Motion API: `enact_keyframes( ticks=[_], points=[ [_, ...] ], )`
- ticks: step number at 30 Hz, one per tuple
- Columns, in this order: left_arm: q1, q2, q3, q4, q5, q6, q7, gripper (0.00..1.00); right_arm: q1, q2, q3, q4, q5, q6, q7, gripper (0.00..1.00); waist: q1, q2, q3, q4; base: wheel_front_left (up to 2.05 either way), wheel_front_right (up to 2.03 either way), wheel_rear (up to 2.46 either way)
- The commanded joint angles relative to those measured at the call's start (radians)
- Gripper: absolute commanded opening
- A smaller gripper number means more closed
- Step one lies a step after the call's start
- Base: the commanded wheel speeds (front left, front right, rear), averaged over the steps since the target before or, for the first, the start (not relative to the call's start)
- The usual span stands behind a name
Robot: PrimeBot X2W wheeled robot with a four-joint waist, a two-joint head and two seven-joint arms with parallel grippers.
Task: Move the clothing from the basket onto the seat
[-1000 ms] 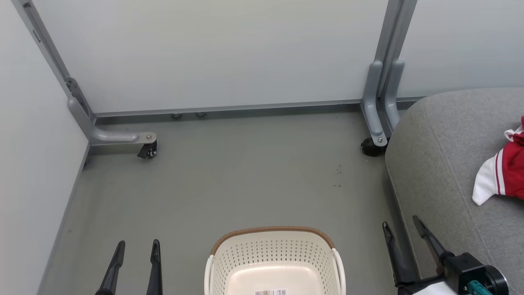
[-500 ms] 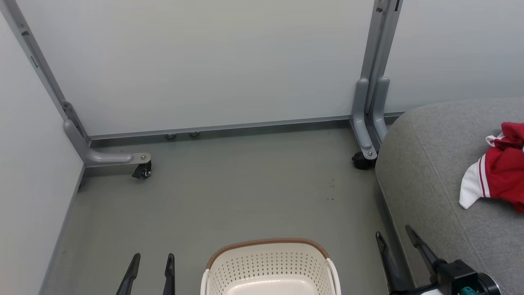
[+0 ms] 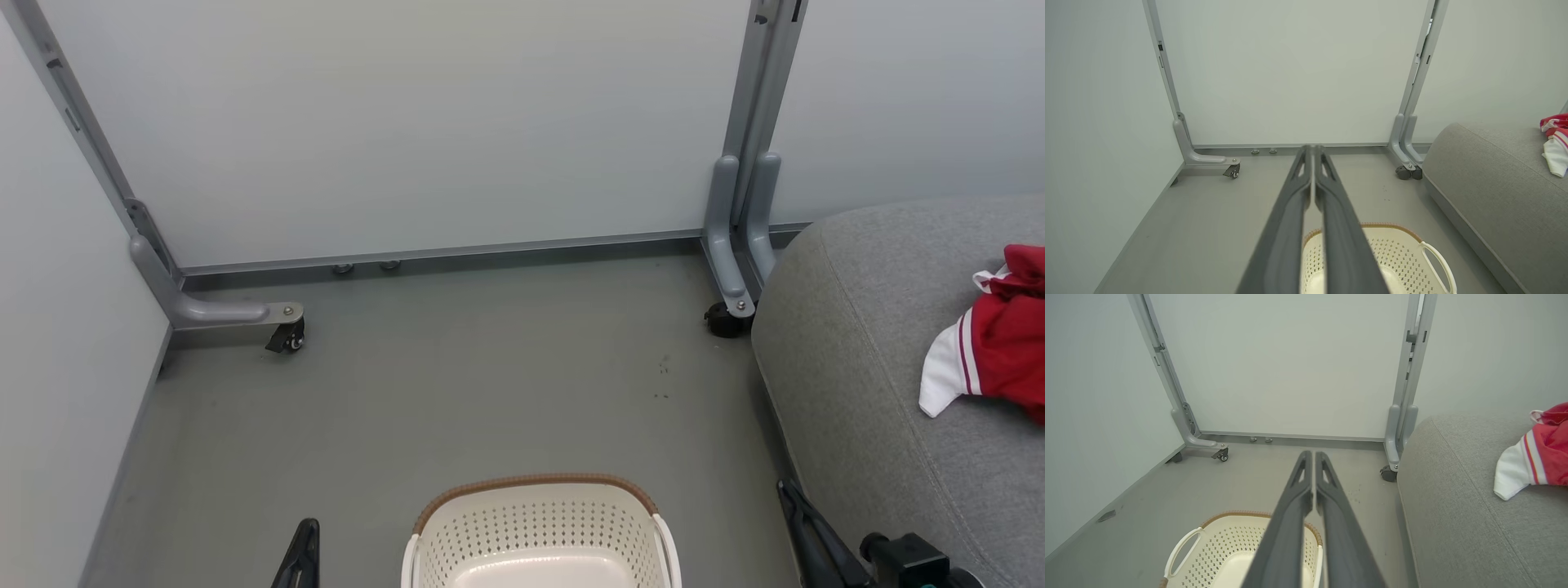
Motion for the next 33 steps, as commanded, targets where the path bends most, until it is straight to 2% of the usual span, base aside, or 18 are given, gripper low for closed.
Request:
enact_keyframes(
  ticks=[1, 15, 33],
  points=[
    [-0.009, 0.002, 0.001, -0.014, -0.051, 0.003, 0.008, 0.00, -0.011, -0.003, -0.002, -0.013, 0.052, 0.000, 0.006, 0.00, 0.0001, 0.0000, 0.002, 0.000, 0.00, 0.00, 0.00],
    [-0.088, 0.020, 0.016, 0.034, -0.331, 0.002, 0.060, 0.00, -0.068, -0.021, -0.019, 0.018, 0.337, 0.000, 0.059, 0.00, 0.0001, 0.0000, 0.016, -0.001, 0.00, 0.00, 0.00],
    [-0.171, 0.032, 0.036, 0.083, -0.624, 0.000, 0.120, 0.00, -0.124, -0.032, -0.044, 0.046, 0.635, -0.001, 0.120, 0.00, 0.0001, 0.0000, 0.034, -0.002, 0.00, 0.00, 0.00]
  ],
)
